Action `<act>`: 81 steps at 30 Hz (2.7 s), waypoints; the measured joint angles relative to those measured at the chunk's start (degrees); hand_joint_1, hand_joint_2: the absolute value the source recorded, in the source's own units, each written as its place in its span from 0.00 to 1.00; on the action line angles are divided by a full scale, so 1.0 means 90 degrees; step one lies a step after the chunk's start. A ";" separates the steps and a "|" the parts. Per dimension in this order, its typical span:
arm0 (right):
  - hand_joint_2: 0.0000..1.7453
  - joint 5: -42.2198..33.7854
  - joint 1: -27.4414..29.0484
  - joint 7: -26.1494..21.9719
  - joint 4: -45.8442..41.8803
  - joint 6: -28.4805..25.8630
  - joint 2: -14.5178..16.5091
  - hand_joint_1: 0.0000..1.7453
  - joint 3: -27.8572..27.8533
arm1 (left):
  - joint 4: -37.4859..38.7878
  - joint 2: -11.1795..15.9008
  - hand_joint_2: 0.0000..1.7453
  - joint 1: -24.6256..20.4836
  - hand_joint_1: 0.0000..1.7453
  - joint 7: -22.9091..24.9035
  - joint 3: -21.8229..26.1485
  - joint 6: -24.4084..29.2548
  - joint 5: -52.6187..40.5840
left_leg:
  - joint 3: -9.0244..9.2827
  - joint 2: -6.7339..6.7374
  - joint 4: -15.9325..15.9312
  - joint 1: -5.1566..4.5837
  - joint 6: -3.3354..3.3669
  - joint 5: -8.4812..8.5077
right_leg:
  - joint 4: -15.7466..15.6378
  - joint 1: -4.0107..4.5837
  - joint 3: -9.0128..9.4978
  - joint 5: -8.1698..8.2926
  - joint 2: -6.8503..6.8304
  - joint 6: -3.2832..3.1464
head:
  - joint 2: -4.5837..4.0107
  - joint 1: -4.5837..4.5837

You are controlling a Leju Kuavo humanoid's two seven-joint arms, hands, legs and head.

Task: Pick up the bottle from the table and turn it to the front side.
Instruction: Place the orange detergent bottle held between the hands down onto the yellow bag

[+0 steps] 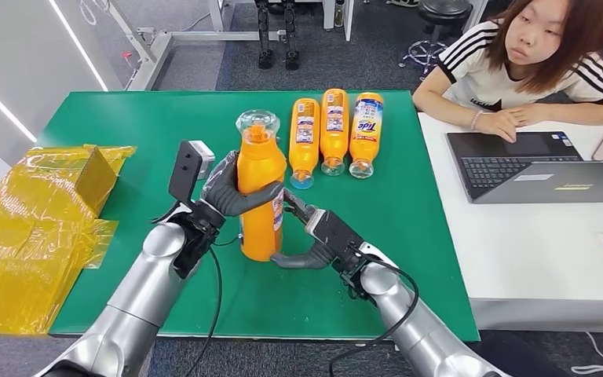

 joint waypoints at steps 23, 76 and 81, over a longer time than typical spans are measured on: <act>1.00 -0.0107 0.1384 -0.0286 -0.1466 0.0024 -0.0733 0.00 -0.0443 | 0.0886 0.2153 1.00 -0.1675 1.00 0.0778 -0.1773 0.3419 -0.7619 | 0.0004 0.0035 -0.0005 0.0001 -0.0003 0.0001 | 0.0013 0.0001 -0.0007 0.0003 0.0036 -0.0004 | 0.0000 -0.0001; 1.00 -0.0200 0.1823 -0.0223 -0.1829 0.0320 -0.0650 0.00 -0.0936 | 0.1799 0.2828 1.00 0.1388 0.00 0.0965 0.0865 0.4878 -0.9728 | -0.0008 0.0043 -0.0006 0.0002 -0.0009 -0.0004 | 0.0005 0.0002 -0.0024 0.0003 0.0042 -0.0010 | 0.0000 0.0001; 1.00 -0.0239 0.1882 -0.0239 -0.1785 0.0350 -0.0650 0.00 -0.0970 | 0.1810 0.2658 1.00 0.1471 0.00 0.0291 0.1025 0.5129 -0.8499 | -0.0008 0.0041 -0.0005 0.0001 -0.0009 -0.0004 | 0.0004 0.0001 -0.0024 0.0003 0.0040 -0.0010 | 0.0000 0.0001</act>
